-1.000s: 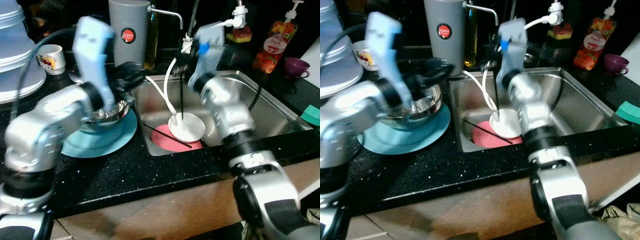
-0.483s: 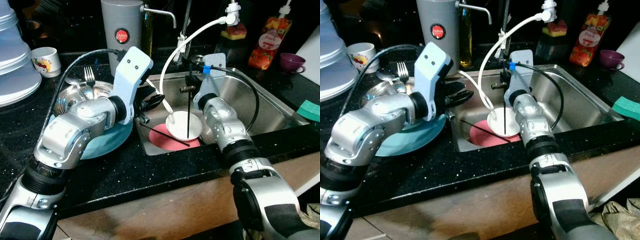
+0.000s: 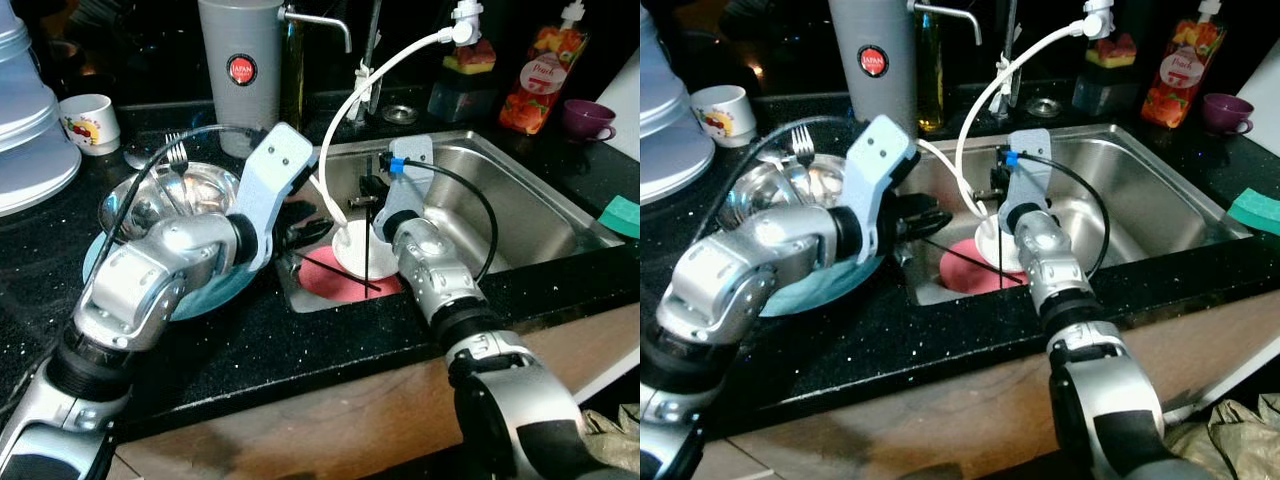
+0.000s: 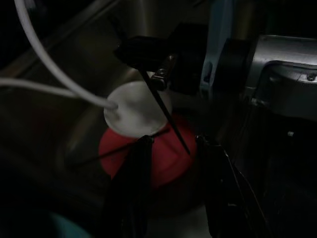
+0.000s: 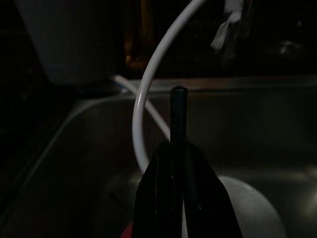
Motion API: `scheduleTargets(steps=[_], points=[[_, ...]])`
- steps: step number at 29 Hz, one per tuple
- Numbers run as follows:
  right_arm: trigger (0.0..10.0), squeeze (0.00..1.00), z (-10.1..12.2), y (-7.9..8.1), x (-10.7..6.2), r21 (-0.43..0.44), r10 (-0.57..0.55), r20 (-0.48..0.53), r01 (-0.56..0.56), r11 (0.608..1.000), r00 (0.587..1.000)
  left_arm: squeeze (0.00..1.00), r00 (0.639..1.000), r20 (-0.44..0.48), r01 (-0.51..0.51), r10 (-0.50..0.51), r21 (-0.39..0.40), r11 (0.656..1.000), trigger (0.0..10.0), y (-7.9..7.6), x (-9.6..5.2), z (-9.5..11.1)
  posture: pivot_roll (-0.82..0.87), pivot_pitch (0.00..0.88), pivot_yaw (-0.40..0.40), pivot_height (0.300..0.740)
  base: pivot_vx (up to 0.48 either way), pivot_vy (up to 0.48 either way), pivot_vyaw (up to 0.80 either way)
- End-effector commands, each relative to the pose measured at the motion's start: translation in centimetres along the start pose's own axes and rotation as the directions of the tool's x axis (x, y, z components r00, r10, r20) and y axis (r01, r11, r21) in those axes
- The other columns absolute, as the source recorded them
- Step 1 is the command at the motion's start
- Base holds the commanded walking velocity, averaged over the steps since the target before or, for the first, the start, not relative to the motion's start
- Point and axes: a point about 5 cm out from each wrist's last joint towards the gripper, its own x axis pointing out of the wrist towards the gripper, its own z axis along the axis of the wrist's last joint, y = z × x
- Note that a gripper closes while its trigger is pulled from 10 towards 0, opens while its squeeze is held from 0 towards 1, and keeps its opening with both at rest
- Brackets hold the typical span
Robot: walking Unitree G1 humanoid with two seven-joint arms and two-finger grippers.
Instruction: Kitchen organization
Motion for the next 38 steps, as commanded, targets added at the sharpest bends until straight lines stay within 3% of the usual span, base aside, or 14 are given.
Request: scheduleTargets(steps=[1,6,27,38], points=[[10.0,0.00,-0.7,0.0,-0.2,0.018,-0.013,-0.013,0.013,1.000,1.000,0.00,0.999,-0.038,0.003,-0.003,-0.006,1.000,10.0,-0.3,-0.3,-0.6,0.06,0.097,-0.016,0.740,0.000,0.000,0.00],[10.0,0.00,-1.0,0.3,-0.2,0.028,-0.012,-0.019,0.012,1.000,1.000,0.00,0.997,-0.071,0.007,-0.008,-0.012,1.000,10.0,-0.3,-0.7,-1.2,0.06,0.090,-0.024,0.740,0.000,0.000,0.00],[10.0,0.00,-0.4,0.4,0.1,0.034,-0.007,-0.020,0.008,0.999,1.000,0.00,0.998,-0.067,-0.020,0.020,0.003,1.000,10.0,0.1,-0.7,-1.0,0.05,0.074,-0.025,0.740,0.000,0.000,0.00],[10.0,0.00,0.0,0.2,0.3,0.036,-0.009,-0.020,0.010,0.999,1.000,0.00,0.994,-0.080,-0.066,0.068,0.025,0.997,10.0,1.5,-0.9,-0.9,0.05,0.066,-0.024,0.740,0.000,0.000,0.00]])
